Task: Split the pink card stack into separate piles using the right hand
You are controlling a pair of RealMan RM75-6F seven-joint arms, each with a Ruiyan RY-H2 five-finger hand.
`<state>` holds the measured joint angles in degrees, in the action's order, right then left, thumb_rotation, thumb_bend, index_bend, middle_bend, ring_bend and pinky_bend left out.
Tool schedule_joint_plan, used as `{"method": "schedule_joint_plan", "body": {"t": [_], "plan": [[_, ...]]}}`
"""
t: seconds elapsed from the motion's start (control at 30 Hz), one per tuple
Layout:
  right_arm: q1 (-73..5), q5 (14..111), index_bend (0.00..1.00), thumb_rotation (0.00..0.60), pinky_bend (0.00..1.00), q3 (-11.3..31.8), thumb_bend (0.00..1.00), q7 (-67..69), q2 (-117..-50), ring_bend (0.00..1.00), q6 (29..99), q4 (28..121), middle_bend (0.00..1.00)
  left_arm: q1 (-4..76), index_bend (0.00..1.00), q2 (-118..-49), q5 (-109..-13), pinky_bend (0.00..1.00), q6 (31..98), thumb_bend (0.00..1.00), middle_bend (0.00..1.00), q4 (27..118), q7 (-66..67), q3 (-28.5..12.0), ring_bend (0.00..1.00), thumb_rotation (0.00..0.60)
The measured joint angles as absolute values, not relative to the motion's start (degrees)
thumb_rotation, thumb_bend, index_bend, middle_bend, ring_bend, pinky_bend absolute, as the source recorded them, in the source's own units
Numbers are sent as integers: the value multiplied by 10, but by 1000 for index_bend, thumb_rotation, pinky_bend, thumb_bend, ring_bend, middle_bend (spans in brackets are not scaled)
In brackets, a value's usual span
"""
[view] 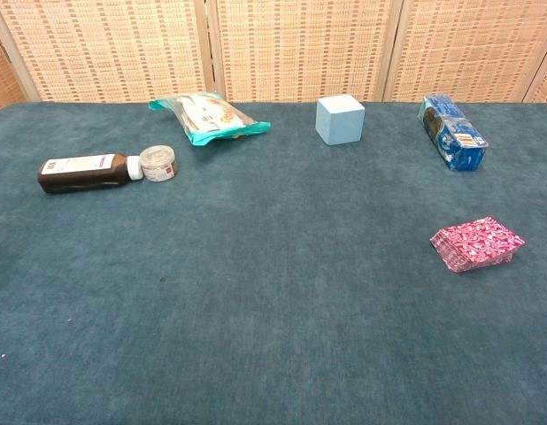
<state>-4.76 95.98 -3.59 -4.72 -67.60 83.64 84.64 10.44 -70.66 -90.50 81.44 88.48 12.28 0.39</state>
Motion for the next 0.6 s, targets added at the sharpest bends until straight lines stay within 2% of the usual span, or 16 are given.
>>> {"method": "schedule_joint_plan", "body": {"t": [0.4, 0.6], "plan": [[-58, 964, 0, 600, 0, -33, 309, -54, -686, 0, 825, 830, 0, 109, 0, -709, -923, 116, 820, 467, 0, 881, 104, 5, 0, 600], [-96, 966, 0, 600, 0, -27, 309, -100, -683, 0, 764, 849, 0, 110, 0, -705, -923, 116, 820, 466, 0, 884, 98, 5, 0, 600]]}}
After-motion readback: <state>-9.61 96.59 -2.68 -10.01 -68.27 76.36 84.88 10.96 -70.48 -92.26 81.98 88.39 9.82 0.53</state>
